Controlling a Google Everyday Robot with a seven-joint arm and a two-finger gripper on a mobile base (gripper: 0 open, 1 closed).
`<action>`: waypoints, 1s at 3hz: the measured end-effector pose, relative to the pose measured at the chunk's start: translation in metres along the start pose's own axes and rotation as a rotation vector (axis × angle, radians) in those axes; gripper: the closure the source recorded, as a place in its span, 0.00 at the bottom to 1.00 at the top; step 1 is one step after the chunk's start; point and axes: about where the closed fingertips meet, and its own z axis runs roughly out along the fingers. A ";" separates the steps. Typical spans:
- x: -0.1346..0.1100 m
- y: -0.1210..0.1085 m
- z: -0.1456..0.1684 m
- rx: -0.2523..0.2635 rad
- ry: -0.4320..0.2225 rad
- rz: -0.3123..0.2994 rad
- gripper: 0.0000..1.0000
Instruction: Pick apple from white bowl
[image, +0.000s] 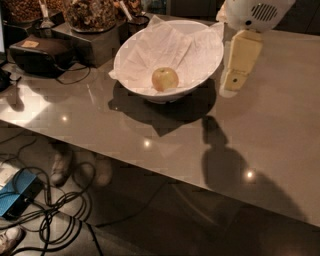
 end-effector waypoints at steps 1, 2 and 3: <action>-0.040 -0.043 0.016 0.003 -0.049 -0.051 0.00; -0.040 -0.043 0.017 0.004 -0.049 -0.050 0.00; -0.061 -0.062 0.030 -0.002 -0.073 -0.052 0.00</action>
Offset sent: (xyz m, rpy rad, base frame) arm 0.0336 0.0223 -0.0021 0.0092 0.0109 0.0427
